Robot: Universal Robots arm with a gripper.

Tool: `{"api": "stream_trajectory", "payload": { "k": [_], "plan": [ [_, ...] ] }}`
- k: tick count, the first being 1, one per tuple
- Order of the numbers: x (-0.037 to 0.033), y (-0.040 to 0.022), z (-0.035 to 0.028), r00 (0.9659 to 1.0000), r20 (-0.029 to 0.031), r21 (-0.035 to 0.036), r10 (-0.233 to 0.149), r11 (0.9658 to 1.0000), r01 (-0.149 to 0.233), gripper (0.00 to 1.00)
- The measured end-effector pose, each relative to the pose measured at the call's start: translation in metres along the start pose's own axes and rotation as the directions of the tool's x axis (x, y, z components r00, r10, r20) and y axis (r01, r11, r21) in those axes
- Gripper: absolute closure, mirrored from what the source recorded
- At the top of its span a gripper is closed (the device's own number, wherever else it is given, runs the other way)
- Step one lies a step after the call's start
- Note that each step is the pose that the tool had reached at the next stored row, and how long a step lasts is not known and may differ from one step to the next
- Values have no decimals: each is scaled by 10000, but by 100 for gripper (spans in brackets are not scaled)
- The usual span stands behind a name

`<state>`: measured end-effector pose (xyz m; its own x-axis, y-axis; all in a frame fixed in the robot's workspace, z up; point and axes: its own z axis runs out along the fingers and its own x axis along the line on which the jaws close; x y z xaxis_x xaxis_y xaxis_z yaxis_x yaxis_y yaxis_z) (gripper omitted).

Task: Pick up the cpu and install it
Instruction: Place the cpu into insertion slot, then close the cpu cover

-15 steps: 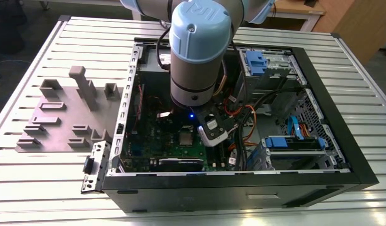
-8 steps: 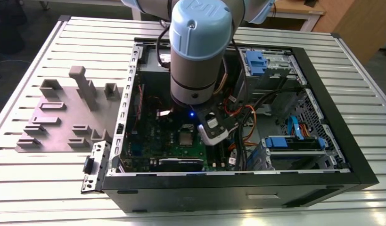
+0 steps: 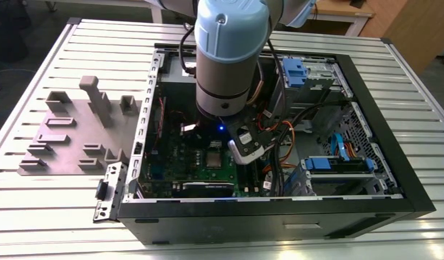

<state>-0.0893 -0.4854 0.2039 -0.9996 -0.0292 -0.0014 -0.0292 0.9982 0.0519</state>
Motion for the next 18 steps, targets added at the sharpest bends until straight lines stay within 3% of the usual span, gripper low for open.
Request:
{"api": "stream_trajectory", "payload": {
  "k": [1,3,4,9,18],
  "plan": [
    [0,0,-4,10000,-1,0,0,10000,0,55],
    [1,-3,-5,10000,0,0,-1,10000,1,67],
    [1,-6,-6,10000,-1,2,0,10000,0,67],
    [0,-11,-6,10000,0,0,0,10000,0,89],
    [-5,-21,-26,10000,0,0,0,10000,0,89]
  ]
}}
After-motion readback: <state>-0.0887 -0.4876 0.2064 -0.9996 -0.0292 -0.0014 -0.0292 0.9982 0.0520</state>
